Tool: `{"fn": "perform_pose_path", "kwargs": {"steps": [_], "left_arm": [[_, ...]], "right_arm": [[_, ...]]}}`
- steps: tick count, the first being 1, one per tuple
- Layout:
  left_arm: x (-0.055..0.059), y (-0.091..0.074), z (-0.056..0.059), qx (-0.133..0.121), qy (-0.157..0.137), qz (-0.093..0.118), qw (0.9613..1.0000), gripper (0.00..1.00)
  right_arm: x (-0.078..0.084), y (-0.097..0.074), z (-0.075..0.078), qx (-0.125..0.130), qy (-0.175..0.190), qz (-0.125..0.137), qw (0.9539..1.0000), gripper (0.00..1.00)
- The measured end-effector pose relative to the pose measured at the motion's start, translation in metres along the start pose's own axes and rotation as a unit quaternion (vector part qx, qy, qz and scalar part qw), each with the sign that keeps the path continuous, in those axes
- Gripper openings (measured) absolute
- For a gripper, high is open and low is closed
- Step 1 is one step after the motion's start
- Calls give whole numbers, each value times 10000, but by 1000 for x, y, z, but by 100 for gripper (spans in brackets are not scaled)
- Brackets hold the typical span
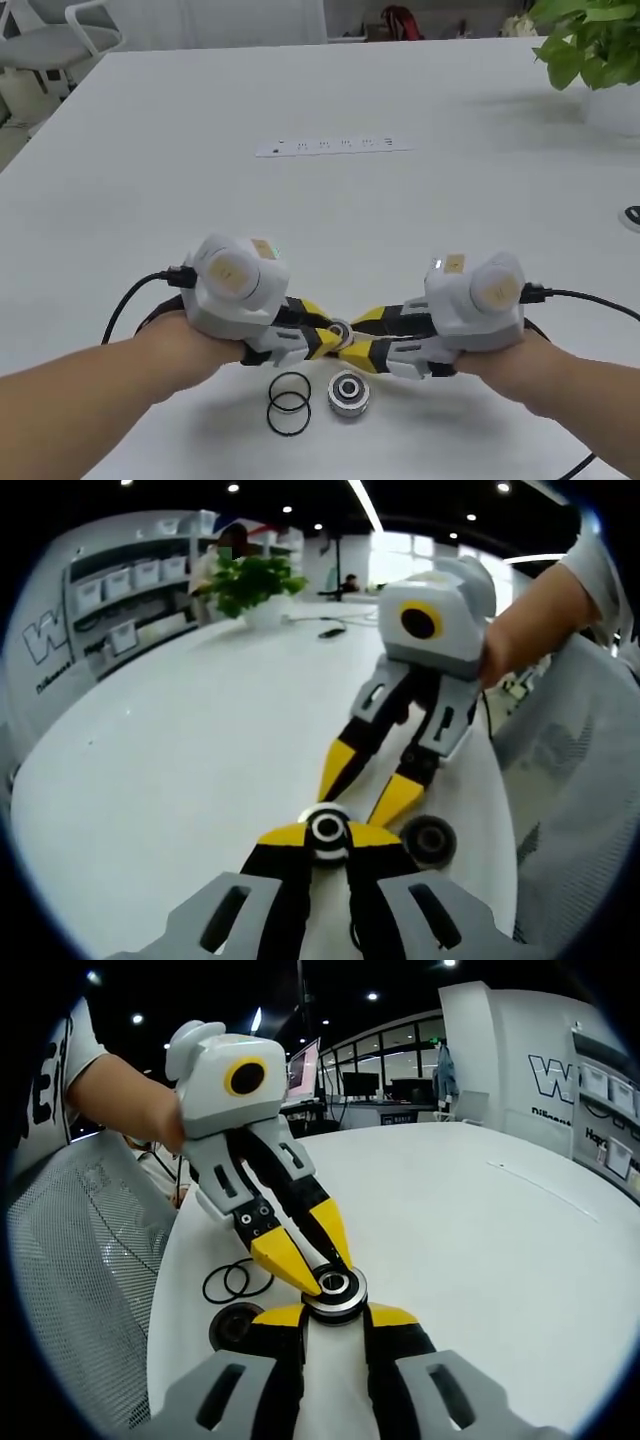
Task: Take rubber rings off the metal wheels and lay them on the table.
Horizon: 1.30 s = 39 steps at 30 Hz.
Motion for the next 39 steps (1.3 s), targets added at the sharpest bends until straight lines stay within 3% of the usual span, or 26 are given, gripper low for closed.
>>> {"fn": "perform_pose_path", "kwargs": {"steps": [9,13,16,22,29,33,39], "left_arm": [[0,0,0,-22,-20,-2,10000,13],[0,0,0,-38,-33,-1,10000,13],[0,0,0,-48,-39,-3,10000,13],[0,0,0,-54,-43,-7,10000,13],[0,0,0,-56,-80,0,10000,13],[0,0,0,-65,-77,3,9999,13],[0,-1,0,-85,-61,-2,9999,13]], "right_arm": [[0,-2,-1,12,-62,-31,10000,16],[3,-3,0,63,-109,-143,9998,10],[5,-5,3,108,23,-80,9999,3],[5,-4,2,116,28,-107,9999,3],[7,-4,4,110,407,-124,9990,3],[8,-5,4,94,825,-122,9965,2],[7,-4,3,69,903,-156,9958,0]]}}
Point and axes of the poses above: the centre of the closed fingertips' face, and the gripper's own axes: y roughly forward along the fingers, z roughly to its right, x roughly out of its underside, the point moved 7 cm from there along -y, roughly backward along the fingers, and after that the axes turned 11 degrees about -y, right-handed, at the moved point
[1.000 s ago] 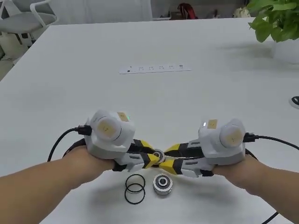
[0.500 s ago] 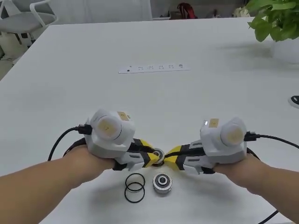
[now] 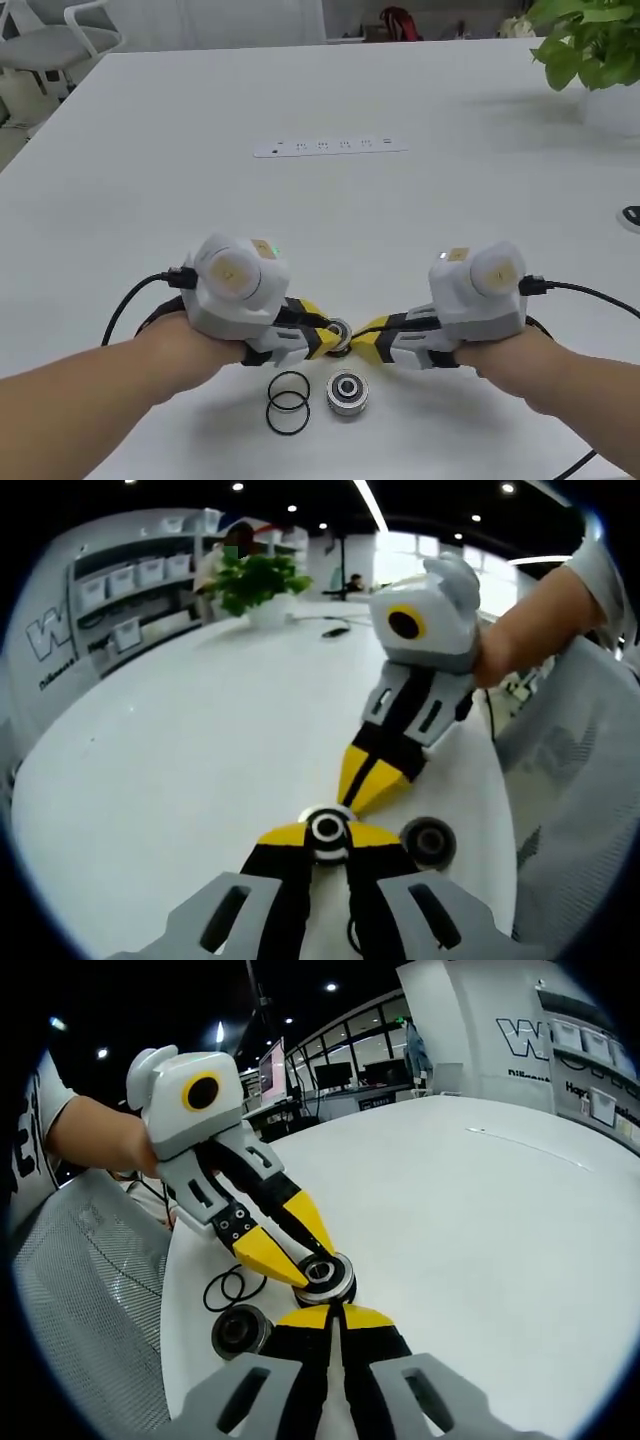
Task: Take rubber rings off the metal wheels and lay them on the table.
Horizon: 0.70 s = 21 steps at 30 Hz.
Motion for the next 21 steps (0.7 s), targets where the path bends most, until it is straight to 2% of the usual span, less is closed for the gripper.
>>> {"fn": "perform_pose_path", "kwargs": {"steps": [4,8,11,16,21], "left_arm": [[0,0,0,-14,21,-3,10000,13],[0,0,0,-17,23,-1,10000,13],[0,0,0,-15,38,-5,10000,13],[0,0,0,-13,56,-8,10000,13],[0,0,1,-14,76,-9,10000,13]], "right_arm": [[0,0,0,18,161,12,9999,0],[2,-1,2,41,470,77,9989,0],[2,-5,4,30,809,223,9965,0],[1,-5,3,19,947,297,9951,0],[3,-8,4,-3,1293,447,9906,0]]}}
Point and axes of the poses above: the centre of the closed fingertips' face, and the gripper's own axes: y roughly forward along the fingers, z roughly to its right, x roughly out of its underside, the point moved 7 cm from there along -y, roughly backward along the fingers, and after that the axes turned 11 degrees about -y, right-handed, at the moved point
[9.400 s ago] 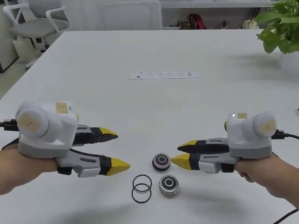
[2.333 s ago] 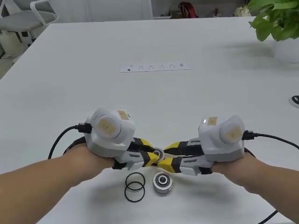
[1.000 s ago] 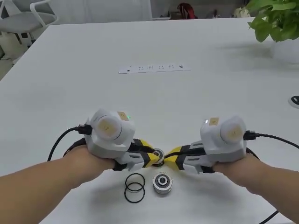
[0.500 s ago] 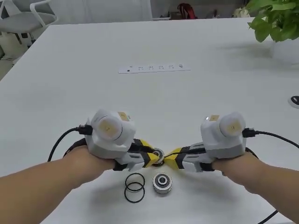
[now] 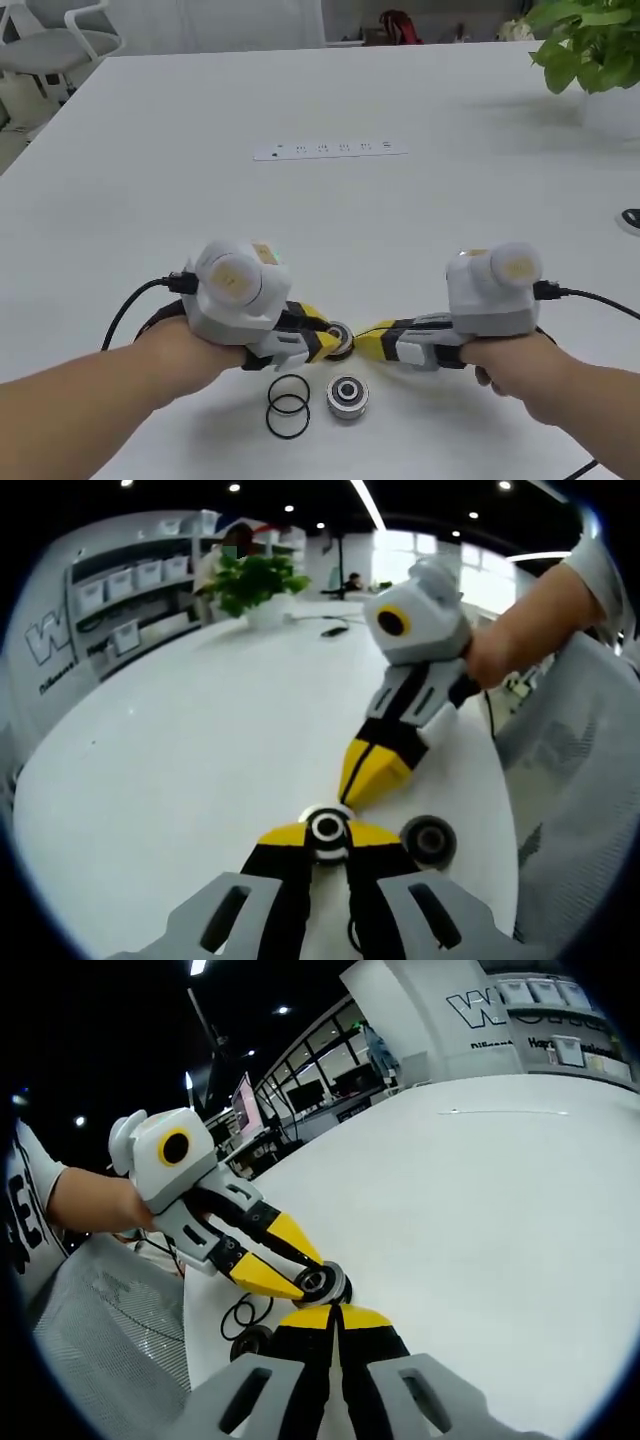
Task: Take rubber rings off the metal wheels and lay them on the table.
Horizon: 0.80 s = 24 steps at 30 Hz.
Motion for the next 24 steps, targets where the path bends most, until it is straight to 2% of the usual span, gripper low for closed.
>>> {"fn": "perform_pose_path", "kwargs": {"steps": [5,12,24], "left_arm": [[0,0,1,-1,21,-9,10000,13],[0,0,1,-28,34,-18,10000,12],[0,1,3,-64,98,-45,9999,12]], "right_arm": [[-3,-2,1,-9,323,213,9993,0],[-3,-1,1,-37,552,322,9979,0],[-4,-1,-1,-103,656,389,9970,0]]}}
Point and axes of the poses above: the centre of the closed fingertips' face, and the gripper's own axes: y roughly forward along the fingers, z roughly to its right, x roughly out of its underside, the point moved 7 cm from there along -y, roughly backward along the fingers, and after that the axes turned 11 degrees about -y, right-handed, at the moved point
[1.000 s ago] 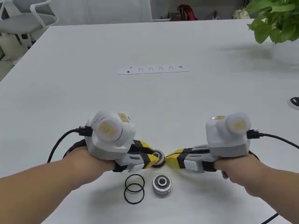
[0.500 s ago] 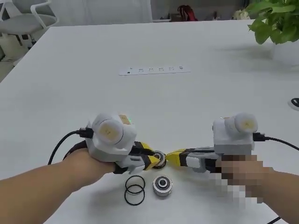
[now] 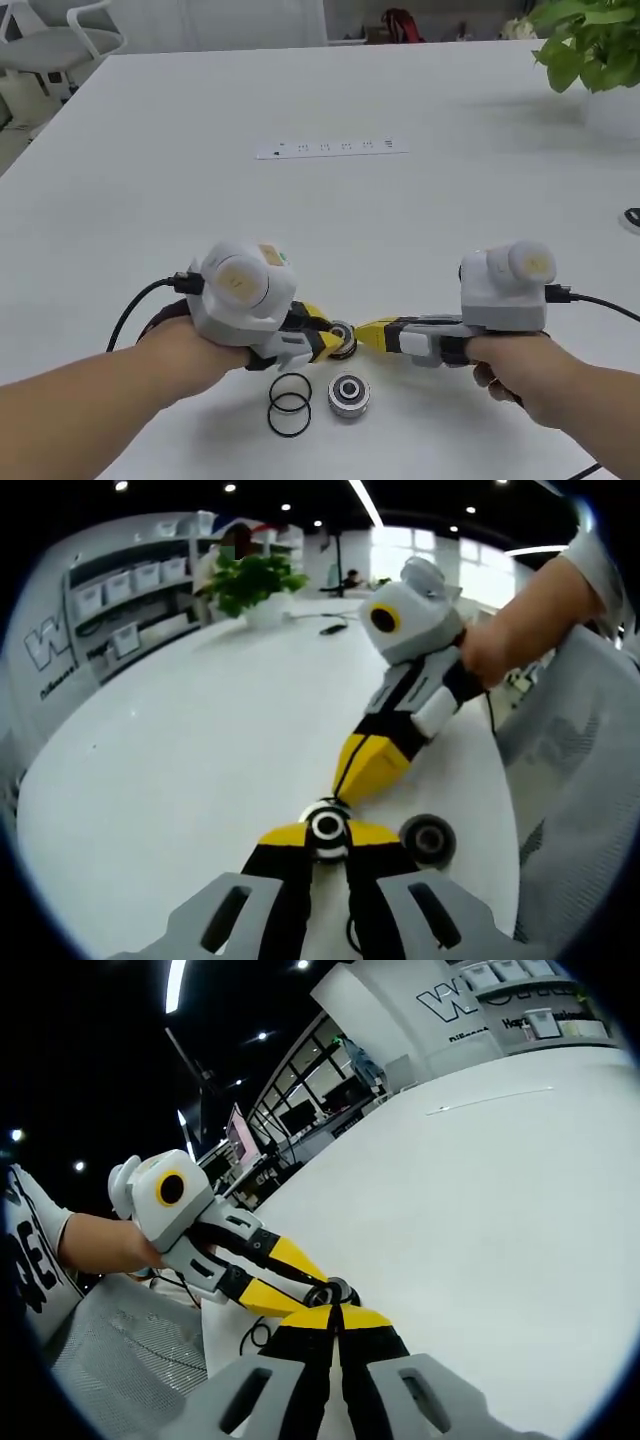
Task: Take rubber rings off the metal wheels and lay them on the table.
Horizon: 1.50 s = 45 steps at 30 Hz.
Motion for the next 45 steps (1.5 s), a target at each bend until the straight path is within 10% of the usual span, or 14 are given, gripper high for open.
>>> {"fn": "perform_pose_path", "kwargs": {"steps": [45], "left_arm": [[0,0,1,-45,-3,3,10000,12]], "right_arm": [[-7,8,-16,-372,-140,27,9992,0]]}}
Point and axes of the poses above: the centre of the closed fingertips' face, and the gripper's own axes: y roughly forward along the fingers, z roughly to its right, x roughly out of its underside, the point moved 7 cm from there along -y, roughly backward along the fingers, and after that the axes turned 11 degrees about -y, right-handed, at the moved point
